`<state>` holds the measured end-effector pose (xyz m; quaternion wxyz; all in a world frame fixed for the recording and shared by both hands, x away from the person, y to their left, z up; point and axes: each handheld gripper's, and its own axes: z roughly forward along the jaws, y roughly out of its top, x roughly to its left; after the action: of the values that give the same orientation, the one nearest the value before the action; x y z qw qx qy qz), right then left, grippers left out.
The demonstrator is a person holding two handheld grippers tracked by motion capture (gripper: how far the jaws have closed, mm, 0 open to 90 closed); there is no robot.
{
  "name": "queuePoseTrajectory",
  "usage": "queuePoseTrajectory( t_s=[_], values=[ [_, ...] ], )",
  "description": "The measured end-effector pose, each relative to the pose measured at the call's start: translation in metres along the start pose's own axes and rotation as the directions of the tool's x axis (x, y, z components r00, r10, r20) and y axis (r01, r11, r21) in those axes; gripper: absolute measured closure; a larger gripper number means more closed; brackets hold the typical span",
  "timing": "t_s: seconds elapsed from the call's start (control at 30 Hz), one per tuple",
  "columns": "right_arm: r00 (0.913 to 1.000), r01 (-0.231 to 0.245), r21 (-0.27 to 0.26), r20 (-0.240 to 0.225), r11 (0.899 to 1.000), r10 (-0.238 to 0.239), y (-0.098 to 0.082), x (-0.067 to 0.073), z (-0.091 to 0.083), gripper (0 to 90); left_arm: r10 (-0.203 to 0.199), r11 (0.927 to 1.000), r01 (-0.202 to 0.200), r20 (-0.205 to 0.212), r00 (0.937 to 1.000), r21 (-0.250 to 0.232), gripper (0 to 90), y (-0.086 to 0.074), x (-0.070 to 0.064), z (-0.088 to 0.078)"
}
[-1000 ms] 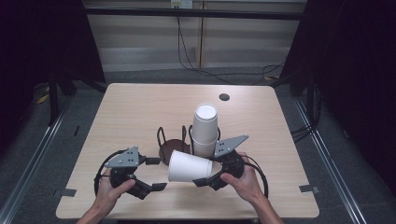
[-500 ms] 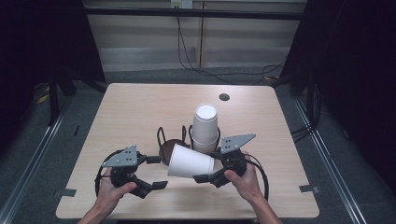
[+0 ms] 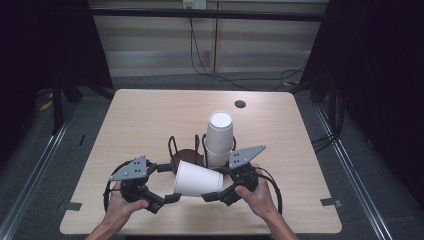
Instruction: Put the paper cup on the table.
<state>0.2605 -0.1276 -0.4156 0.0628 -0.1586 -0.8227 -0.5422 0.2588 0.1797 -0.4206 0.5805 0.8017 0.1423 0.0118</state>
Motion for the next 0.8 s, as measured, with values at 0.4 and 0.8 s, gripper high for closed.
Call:
queuePoseTrajectory(
  t_s=[0.4,0.8],
  values=[
    [0.9991,0.022,0.013,-0.037,1.000,-0.022,0.003,0.007,0.010,24.0,-0.053,0.9981,0.056,0.102,0.9934,-0.026,5.5,0.002,-0.001,0.006],
    [0.9979,0.040,0.030,-0.051,0.999,-0.039,0.005,0.010,0.015,24.1,-0.054,0.9974,0.059,0.126,0.9906,-0.041,6.3,0.003,-0.003,0.009]
  ],
)
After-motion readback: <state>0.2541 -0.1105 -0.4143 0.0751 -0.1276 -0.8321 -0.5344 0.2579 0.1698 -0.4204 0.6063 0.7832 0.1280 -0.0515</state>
